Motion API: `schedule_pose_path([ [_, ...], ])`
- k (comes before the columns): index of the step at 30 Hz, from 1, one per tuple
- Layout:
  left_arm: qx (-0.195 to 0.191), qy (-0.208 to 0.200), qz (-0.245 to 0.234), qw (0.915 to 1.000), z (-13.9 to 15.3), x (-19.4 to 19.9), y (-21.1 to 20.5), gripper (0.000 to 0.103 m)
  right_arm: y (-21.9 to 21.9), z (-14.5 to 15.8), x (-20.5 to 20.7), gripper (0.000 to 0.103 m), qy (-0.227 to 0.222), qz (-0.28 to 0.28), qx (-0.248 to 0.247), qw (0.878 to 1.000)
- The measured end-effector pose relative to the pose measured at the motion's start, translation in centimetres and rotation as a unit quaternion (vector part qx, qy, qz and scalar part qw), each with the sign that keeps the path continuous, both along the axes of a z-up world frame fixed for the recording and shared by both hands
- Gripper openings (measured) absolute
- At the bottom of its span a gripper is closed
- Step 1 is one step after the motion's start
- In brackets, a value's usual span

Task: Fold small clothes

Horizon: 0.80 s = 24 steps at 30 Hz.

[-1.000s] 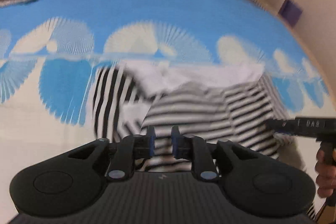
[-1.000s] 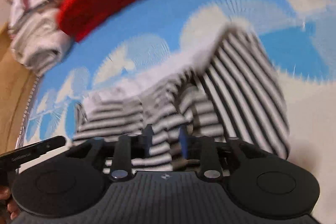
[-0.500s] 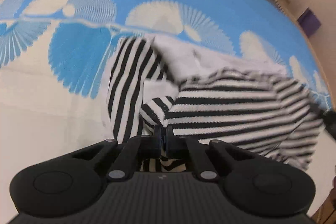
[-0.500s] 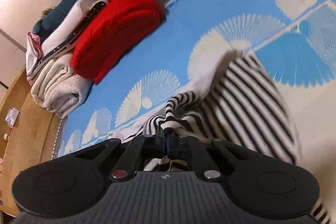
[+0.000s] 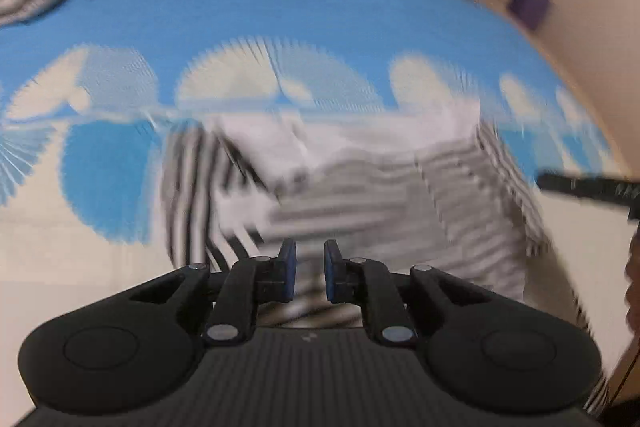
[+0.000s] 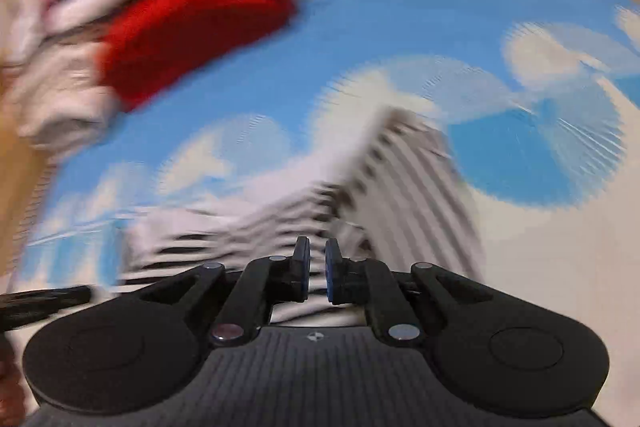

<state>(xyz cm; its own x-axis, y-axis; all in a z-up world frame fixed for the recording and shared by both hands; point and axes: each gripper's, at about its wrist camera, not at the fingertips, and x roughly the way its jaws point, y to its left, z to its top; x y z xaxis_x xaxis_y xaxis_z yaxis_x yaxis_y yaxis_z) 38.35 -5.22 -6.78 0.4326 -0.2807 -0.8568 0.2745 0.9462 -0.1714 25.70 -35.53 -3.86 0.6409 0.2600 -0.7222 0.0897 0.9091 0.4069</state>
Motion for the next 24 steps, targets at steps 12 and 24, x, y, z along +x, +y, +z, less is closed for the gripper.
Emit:
schedule_pose_path([
  [12, 0.049, 0.069, -0.051, 0.9951, -4.3, -2.7, -2.5, 0.039, 2.7, -6.4, -0.5, 0.014, 0.142, 0.080, -0.050, 0.985],
  [24, 0.091, -0.095, -0.039, 0.9906, 4.3, -13.0, -1.9, 0.065, 0.3, 3.4, -6.3, 0.016, 0.006, 0.016, -0.078, 0.997],
])
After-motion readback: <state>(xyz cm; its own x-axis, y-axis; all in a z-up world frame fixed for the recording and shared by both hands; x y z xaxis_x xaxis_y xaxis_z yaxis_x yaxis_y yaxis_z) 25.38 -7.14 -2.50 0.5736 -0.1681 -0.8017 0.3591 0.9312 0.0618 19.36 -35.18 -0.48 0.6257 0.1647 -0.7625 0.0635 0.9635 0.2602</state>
